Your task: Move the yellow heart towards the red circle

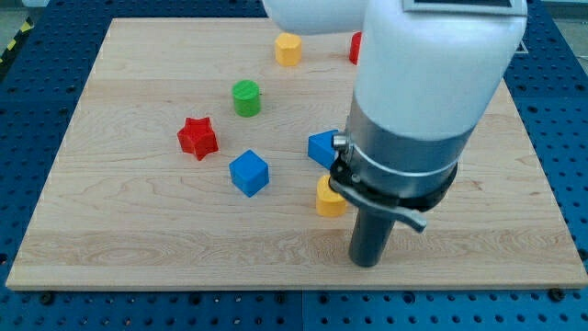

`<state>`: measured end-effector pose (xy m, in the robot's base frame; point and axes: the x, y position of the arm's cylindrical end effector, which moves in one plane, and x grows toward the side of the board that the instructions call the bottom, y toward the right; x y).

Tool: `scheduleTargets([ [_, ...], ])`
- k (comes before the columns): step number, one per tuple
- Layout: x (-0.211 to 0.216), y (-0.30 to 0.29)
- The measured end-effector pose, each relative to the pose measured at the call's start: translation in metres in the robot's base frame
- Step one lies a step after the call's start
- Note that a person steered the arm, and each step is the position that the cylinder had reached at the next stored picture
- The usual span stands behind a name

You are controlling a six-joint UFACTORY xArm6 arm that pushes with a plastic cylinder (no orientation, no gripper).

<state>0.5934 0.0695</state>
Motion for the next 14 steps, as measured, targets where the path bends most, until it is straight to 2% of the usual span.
scheduleTargets([
  [1,-0.017,-0.013],
  [3,-0.023,-0.035],
  [7,-0.03,-0.035],
  [9,-0.03,-0.003],
  [10,-0.03,-0.006],
  [12,-0.075,-0.01],
  [14,-0.054,-0.013],
])
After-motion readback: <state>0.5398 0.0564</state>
